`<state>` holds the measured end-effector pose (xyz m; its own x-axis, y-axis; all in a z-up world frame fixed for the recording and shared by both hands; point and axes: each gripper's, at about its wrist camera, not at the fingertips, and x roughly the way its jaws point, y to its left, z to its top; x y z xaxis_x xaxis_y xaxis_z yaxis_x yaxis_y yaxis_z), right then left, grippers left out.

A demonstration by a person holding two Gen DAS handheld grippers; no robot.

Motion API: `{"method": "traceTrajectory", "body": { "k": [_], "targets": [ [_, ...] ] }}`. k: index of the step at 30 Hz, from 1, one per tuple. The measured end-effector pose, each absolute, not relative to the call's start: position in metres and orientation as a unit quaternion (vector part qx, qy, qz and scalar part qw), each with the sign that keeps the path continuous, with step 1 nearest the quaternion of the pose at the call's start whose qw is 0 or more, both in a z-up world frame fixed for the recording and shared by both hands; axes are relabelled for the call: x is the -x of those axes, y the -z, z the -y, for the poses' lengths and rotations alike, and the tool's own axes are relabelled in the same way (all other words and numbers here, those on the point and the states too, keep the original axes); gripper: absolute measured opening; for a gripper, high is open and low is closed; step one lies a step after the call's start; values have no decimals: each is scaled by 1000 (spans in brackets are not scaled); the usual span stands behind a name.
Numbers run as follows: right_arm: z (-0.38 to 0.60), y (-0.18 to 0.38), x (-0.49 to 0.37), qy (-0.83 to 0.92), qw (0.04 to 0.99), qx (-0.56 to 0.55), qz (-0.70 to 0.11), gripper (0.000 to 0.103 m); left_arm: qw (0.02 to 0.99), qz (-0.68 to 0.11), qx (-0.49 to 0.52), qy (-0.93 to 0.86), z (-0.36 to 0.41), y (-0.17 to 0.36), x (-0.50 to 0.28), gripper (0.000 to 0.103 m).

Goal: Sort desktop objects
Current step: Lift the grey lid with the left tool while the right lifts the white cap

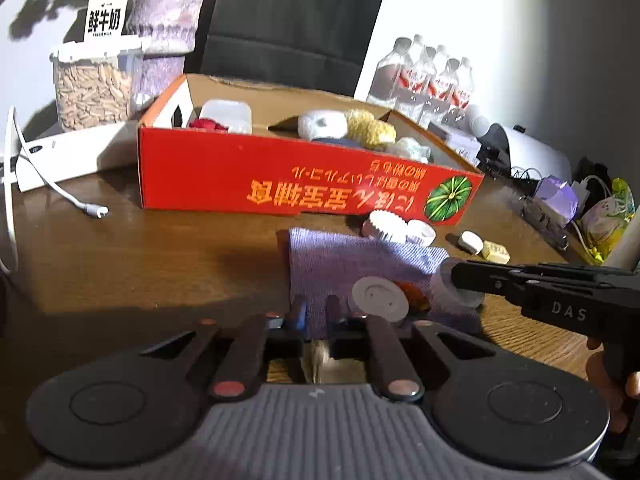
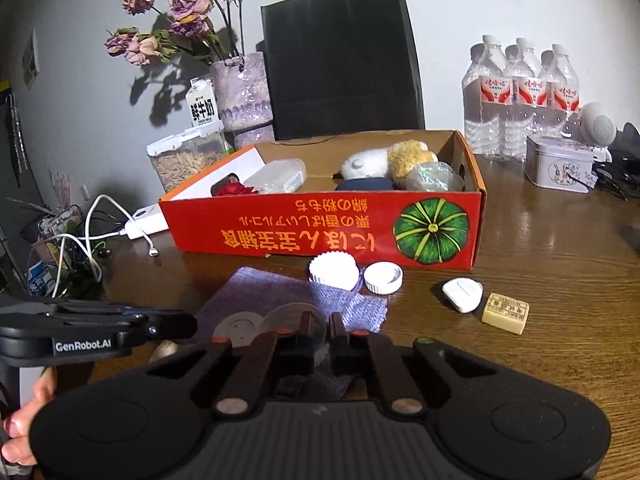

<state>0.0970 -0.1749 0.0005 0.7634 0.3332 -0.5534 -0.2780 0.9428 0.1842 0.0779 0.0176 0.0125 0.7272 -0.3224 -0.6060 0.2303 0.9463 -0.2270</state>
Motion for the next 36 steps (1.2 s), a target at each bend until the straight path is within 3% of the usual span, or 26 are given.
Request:
{"method": "traceTrajectory", "body": {
  "k": [4, 6, 9, 12, 16, 22, 27, 30, 31, 34, 35, 36],
  "targets": [
    [175, -1, -96, -164, 938, -44, -302, 6, 929, -329, 57, 158, -13, -14, -75, 30],
    [176, -1, -97, -162, 938, -46, -302, 6, 930, -321, 62, 168, -14, -17, -73, 46],
    [181, -2, -97, -155, 939, -55, -303, 6, 935, -301, 75, 174, -20, -24, -68, 49],
    [185, 0, -100, -150, 937, -64, -309, 6, 941, -296, 84, 139, -27, -26, -69, 63],
    [184, 2, -101, -152, 935, -64, -314, 6, 933, -314, 85, 151, -23, -24, -76, 63],
    [183, 0, -100, -157, 935, -63, -311, 6, 927, -321, -49, 190, 28, -19, -78, 63],
    [181, 4, -103, -159, 932, -59, -321, 7, 916, -343, -74, 195, 42, -10, -86, 58],
    [179, 4, -102, -155, 932, -56, -322, 13, 915, -347, -43, 203, 36, -11, -92, 46],
    [180, 4, -102, -152, 933, -57, -322, 21, 915, -346, -27, 206, 32, -11, -94, 43],
    [184, 0, -99, -154, 937, -62, -308, 22, 918, -343, 2, 201, 21, -12, -95, 40],
    [184, -2, -98, -158, 938, -63, -303, 26, 920, -341, 5, 195, 20, -13, -94, 40],
    [185, -3, -97, -164, 937, -62, -301, 38, 923, -336, 5, 188, 19, -16, -94, 40]
  ]
}}
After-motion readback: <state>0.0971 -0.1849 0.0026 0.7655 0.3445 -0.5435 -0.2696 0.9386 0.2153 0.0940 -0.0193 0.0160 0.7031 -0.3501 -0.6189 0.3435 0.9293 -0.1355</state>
